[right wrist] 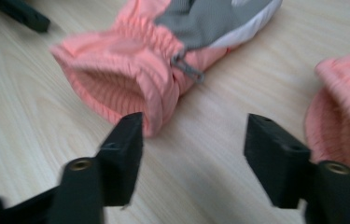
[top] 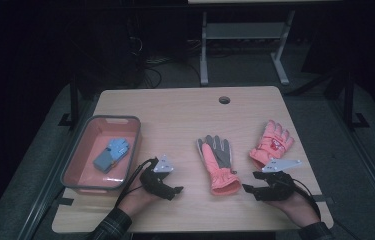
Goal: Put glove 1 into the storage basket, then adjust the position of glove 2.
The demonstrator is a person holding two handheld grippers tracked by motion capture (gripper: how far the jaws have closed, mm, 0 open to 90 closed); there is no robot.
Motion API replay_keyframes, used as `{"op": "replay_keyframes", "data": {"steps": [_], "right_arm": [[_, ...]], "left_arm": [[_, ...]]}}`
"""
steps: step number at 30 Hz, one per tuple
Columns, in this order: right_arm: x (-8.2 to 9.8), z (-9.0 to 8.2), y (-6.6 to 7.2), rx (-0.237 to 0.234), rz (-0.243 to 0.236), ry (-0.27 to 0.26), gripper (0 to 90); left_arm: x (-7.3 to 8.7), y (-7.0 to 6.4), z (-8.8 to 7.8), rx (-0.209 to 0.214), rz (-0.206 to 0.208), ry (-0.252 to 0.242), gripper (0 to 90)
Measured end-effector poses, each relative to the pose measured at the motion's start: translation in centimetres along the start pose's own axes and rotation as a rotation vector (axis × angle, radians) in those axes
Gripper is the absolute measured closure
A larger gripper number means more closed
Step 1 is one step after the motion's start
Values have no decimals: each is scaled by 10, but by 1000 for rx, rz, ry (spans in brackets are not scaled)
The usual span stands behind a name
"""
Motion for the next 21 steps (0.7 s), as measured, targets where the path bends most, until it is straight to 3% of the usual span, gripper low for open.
{"op": "replay_keyframes", "data": {"steps": [6, 12, 21], "right_arm": [[-22, -11, -11, 9, 46, -15, 649], [-43, -13, -37, 59, 91, -22, 896], [-65, 16, -69, 87, 126, 3, 900]], "left_arm": [[3, 1, 3, -4, -6, -67, 126], [3, 0, 3, -2, -16, -69, 127], [4, 0, 3, -2, -12, -67, 126]]}}
Point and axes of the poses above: each handheld gripper's, and its own axes: z roughly forward along the jaws, x roughly out of its underside, y roughly to its left, the point moved 4 cm from there along z, roughly forward along the jaws, and after that the axes turned 5 degrees about -y, right-handed, at the moved point
